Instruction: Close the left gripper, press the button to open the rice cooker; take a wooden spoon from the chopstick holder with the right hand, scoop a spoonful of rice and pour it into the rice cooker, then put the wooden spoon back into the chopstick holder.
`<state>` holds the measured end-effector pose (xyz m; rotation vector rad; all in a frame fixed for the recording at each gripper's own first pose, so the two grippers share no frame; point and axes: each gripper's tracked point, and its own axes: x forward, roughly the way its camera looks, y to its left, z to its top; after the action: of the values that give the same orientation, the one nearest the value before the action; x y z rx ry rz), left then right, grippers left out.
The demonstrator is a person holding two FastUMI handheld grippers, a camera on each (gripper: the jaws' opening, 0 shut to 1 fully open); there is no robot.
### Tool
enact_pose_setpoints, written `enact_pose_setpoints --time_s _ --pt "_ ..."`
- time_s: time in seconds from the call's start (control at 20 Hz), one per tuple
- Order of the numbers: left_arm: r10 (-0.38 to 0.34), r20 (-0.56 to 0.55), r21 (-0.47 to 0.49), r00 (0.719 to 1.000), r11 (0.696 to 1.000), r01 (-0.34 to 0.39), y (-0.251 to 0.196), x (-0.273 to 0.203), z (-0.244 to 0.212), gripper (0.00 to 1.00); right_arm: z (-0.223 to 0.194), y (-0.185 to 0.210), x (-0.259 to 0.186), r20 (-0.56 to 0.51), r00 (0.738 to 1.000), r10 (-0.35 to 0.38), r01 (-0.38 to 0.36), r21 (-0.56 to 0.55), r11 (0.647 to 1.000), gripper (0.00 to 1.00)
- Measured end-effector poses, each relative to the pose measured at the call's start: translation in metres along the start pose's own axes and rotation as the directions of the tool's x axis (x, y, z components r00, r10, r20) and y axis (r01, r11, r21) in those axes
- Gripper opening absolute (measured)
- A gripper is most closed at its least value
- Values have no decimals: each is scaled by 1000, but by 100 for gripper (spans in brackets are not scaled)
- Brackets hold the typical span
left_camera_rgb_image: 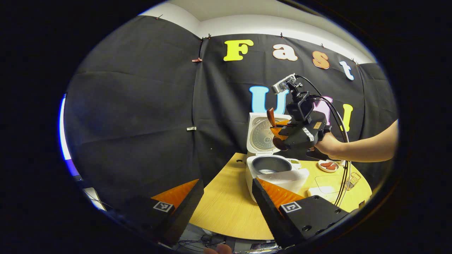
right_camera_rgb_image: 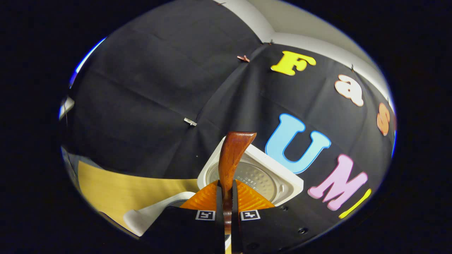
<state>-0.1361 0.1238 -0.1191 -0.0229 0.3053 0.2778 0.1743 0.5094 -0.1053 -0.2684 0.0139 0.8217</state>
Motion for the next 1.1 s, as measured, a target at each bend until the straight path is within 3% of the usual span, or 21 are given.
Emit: enact_pose_setpoints --time_s 0.1,0.2,0.4,0.5,0.6,0.7,1.1 --pt "0 -1 -3 1000 1000 -1 -2 -3 1 95 -11 -13 -4 -46 998 -31 39 187 982 11" --pt "-4 1 -4 1000 1000 4 -5 -6 1 95 -20 -28 -4 -93 994 -50 82 385 919 11" --pt "-13 6 4 1000 1000 13 -14 -7 4 95 -30 -67 -22 -131 988 -77 147 700 699 11" --pt "-25 9 5 1000 1000 25 -22 -6 5 95 -29 -81 -39 -110 992 -64 127 793 596 11" --pt "-38 10 8 999 999 38 -31 -4 6 95 -22 -102 -62 -84 992 -95 122 839 531 11" --pt "-53 15 11 998 999 53 -42 -2 10 95 -23 -128 -90 -64 989 -133 124 848 516 11" --pt "-151 14 -3 988 989 151 -98 8 17 95 -78 -241 -218 -87 948 -305 251 793 555 11"
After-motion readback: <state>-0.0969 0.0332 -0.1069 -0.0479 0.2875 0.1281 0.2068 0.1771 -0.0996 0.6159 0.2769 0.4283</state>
